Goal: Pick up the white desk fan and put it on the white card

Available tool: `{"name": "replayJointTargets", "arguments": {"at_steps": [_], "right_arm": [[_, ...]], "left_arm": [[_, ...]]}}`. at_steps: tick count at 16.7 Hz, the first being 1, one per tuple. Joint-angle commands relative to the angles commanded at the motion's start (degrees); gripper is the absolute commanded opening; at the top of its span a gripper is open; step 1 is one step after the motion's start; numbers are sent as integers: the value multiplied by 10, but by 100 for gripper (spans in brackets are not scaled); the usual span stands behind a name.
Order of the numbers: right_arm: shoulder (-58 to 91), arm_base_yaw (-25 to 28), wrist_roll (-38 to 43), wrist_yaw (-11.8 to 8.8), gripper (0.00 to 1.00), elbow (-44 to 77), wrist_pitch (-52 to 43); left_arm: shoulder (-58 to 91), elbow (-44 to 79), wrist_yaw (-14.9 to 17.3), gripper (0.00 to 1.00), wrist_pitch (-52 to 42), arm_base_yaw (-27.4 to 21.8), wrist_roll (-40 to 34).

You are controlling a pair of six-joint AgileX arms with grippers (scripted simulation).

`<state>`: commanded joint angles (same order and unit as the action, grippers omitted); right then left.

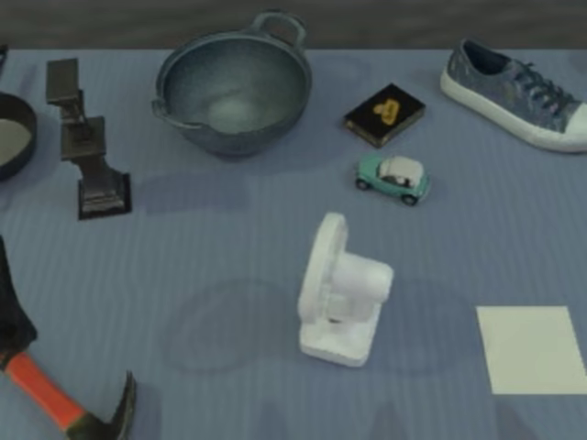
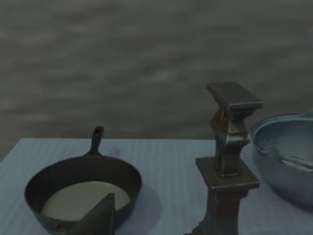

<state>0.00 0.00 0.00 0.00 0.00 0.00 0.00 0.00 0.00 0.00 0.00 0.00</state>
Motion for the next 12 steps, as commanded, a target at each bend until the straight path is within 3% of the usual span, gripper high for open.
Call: {"name": "replayJointTargets", "arguments": {"at_steps": [5,12], "right_arm": [[26,8,11,2,100,31,-20],[222,60,89,27,100,251,-168]], "left_arm": [[0,0,0,100,0,0,0],[0,0,0,100,0,0,0]]}}
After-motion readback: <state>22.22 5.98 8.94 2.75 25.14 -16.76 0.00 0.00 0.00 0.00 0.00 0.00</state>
